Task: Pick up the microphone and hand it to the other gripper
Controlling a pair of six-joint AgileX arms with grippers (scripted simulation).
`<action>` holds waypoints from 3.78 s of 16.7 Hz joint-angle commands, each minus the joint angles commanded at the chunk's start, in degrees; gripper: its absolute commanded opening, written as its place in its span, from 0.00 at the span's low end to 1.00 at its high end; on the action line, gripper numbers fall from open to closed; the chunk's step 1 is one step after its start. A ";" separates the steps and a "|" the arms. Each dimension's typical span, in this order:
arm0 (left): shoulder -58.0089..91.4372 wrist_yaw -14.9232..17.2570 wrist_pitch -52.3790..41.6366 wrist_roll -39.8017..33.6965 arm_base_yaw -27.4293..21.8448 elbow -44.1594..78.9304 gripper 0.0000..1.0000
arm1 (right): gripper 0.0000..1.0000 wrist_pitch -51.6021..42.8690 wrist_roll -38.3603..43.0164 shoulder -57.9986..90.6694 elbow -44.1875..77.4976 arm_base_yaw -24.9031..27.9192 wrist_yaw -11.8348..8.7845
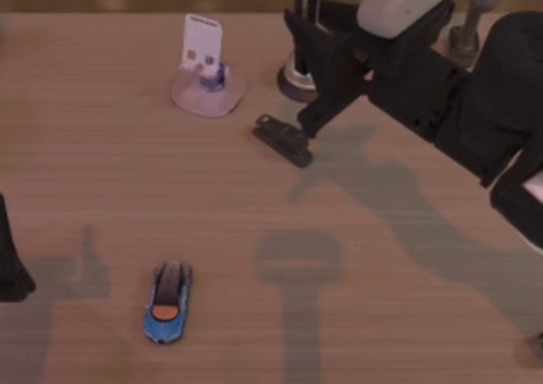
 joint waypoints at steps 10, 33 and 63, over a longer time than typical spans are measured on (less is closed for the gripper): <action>6.38 3.45 3.05 0.37 -3.06 4.28 1.00 | 0.00 0.00 -0.09 -0.16 -0.17 0.17 0.17; 66.71 27.74 29.02 1.05 -24.45 39.45 1.00 | 0.00 0.00 -0.09 -0.16 -0.17 0.17 0.17; 88.38 19.90 33.23 1.41 -32.94 57.02 0.00 | 0.00 0.00 -0.09 -0.16 -0.17 0.17 0.17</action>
